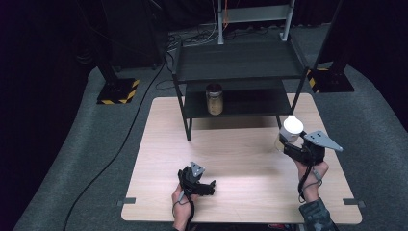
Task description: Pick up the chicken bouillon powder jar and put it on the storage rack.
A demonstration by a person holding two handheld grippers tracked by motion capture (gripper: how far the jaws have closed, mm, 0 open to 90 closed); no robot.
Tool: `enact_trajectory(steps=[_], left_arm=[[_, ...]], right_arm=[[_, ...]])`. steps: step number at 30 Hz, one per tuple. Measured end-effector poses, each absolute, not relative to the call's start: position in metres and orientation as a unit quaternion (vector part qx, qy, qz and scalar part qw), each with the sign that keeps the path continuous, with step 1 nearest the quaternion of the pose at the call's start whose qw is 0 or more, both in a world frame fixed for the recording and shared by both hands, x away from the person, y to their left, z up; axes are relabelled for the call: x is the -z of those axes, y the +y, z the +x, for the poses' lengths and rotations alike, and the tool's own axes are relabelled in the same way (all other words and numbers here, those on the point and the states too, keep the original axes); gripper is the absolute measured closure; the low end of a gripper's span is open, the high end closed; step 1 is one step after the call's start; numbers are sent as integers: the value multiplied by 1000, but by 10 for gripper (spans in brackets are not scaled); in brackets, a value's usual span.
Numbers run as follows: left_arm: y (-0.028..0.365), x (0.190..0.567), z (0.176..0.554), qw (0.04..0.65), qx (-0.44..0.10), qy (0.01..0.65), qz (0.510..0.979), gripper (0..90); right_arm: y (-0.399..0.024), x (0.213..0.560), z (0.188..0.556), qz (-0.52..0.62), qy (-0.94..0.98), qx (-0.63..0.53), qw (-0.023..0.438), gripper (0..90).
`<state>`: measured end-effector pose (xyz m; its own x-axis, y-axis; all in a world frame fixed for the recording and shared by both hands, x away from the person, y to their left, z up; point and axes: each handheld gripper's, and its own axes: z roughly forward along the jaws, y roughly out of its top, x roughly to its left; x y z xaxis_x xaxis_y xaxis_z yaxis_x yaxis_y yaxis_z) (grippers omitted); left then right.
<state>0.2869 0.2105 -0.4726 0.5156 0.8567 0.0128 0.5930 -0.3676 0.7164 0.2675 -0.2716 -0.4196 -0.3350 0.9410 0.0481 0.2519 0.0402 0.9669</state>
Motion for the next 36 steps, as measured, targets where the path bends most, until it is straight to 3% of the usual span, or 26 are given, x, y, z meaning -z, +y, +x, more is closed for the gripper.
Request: enact_trajectory(steps=[36], left_arm=[[210,473,286,335,-198,449,804,3]], right_arm=[[-265,400,281,459,639,-516,338,296]])
